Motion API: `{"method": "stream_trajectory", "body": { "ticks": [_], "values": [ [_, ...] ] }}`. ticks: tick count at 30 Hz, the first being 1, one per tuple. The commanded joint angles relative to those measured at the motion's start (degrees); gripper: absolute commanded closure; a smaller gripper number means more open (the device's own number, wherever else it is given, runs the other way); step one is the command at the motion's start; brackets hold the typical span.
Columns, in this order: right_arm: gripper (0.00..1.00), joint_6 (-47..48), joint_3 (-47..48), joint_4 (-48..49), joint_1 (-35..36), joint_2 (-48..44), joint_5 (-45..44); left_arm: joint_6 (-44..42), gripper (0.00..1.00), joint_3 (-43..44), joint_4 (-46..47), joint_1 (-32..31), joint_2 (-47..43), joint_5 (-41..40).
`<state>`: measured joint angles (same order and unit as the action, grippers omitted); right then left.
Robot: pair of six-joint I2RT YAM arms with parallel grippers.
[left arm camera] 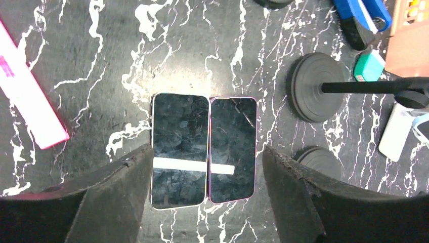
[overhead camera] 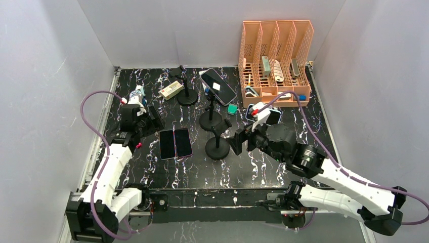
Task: Remove the phone from the phone stand
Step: Place the phone at the center of the board, then pick up the phone stand at the center of the board.
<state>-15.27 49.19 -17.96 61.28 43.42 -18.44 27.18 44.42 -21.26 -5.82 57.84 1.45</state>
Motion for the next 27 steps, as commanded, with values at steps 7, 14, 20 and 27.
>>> {"method": "stream_trajectory", "body": {
  "ticks": [7,14,20,27],
  "values": [
    [0.01,-0.67,-2.80,11.04,0.27,2.47,-0.88,0.05,0.21,-5.57,15.13,-3.26,-6.36,1.99],
    [0.02,-2.60,-4.15,15.69,0.21,5.93,-5.29,5.32,0.20,-10.57,32.64,-4.13,-6.37,8.77],
    [0.16,-5.78,-1.18,17.44,-0.40,8.99,-9.04,9.13,0.20,-16.12,41.77,-4.68,-7.22,18.51],
    [0.25,-7.73,-1.97,17.41,-2.59,9.74,-8.15,8.11,0.21,-14.55,37.46,-5.99,-8.91,19.12]
  ]
}}
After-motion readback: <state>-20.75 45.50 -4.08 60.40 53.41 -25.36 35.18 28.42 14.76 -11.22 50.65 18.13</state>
